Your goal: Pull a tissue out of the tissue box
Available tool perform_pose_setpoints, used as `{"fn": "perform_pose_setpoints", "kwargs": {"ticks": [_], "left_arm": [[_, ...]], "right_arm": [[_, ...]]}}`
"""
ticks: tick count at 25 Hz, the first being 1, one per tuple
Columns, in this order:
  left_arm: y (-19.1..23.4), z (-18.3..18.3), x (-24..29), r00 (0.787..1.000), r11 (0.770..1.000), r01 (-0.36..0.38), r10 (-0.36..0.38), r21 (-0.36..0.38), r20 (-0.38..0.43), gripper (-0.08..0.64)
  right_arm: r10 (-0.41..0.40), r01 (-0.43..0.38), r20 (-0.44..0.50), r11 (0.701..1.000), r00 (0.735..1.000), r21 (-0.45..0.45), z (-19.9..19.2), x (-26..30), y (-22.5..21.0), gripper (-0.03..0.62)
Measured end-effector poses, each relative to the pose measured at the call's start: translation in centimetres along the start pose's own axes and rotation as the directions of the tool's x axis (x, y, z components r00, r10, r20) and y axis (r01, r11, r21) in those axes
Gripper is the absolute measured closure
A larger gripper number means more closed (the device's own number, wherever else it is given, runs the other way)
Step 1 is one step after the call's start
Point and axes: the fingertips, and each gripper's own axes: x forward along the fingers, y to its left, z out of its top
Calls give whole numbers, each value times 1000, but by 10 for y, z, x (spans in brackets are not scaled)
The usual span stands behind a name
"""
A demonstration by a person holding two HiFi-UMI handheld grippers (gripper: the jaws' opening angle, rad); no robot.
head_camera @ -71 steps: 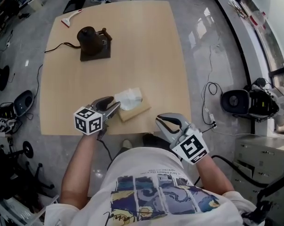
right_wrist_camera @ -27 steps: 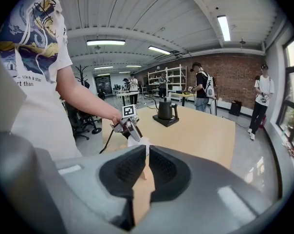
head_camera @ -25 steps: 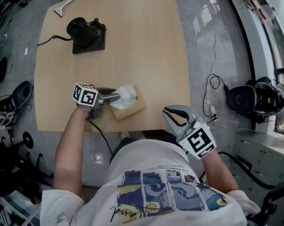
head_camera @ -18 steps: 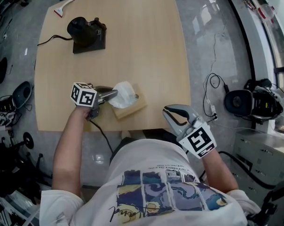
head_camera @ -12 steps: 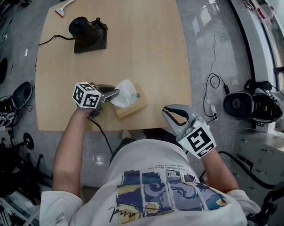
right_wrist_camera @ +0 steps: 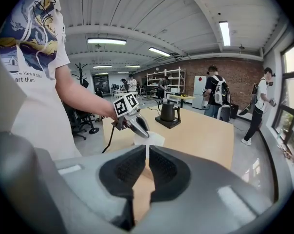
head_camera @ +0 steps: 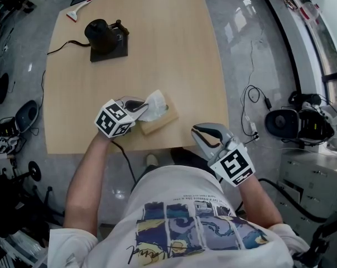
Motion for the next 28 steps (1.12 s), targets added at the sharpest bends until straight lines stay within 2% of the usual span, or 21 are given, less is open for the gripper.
{"fn": "perform_pose_setpoints", "kwargs": {"ticks": [7,12,20,28], "left_arm": [[-21,6,-11,997,992,-74,74,98,9,558],[-33,9,-16,993,978,-119,114,170,35,558],[-48,7,-22,988,956,-152,152,252,21,558],[-62,18,-29,987,943,-159,156,294,32,558]], "right_arm": [[-19,19,-2,1000,1000,2,0,-1,31,571],[-34,34,4,999,999,0,-2,-3,54,571],[-71,71,7,997,997,19,-12,-12,81,571],[-110,110,9,994,994,30,-17,-26,93,571]]}}
